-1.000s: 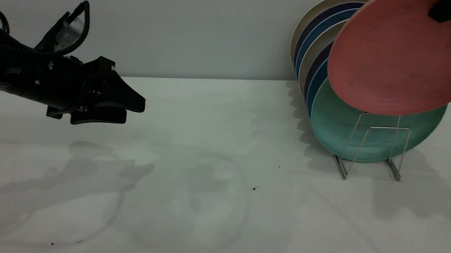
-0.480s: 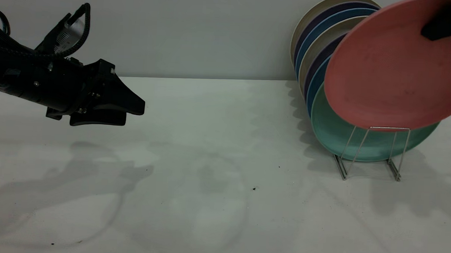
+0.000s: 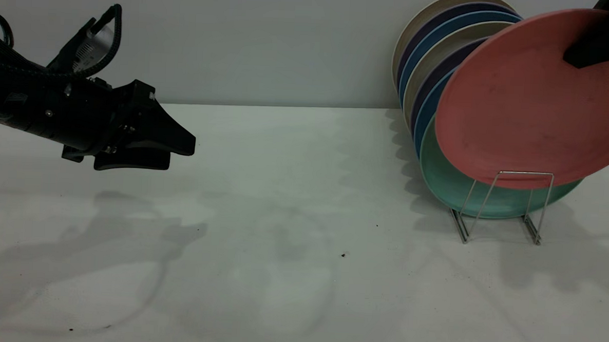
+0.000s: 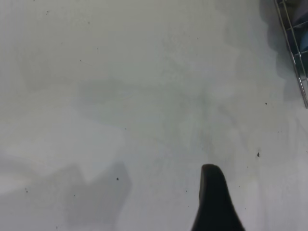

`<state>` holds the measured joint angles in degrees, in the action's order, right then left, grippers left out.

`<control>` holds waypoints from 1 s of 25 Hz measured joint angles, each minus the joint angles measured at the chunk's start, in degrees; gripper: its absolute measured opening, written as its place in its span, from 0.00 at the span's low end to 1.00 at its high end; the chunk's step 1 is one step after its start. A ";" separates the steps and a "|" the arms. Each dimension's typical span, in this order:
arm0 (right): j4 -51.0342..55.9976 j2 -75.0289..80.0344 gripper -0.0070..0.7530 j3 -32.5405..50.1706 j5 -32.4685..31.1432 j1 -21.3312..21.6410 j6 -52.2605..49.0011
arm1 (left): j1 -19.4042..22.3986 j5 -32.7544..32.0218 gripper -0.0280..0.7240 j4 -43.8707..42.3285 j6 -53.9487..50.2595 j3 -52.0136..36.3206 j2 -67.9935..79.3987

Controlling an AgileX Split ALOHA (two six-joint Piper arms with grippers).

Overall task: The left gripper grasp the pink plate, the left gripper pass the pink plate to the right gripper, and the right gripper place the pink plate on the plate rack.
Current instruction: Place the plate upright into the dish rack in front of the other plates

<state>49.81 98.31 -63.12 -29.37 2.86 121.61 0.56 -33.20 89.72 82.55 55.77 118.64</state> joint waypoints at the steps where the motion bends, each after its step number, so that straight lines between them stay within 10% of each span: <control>1: 0.46 0.00 0.15 0.00 -0.07 0.00 0.00 | 0.00 0.00 0.71 0.00 0.00 0.00 0.00; 25: 3.60 0.00 0.31 -0.18 -4.68 0.00 -1.58 | 0.00 0.33 0.71 -0.13 -1.88 0.00 0.00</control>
<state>53.41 98.31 -63.30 -34.05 2.86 120.03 0.56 -32.87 89.59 80.68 55.77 118.64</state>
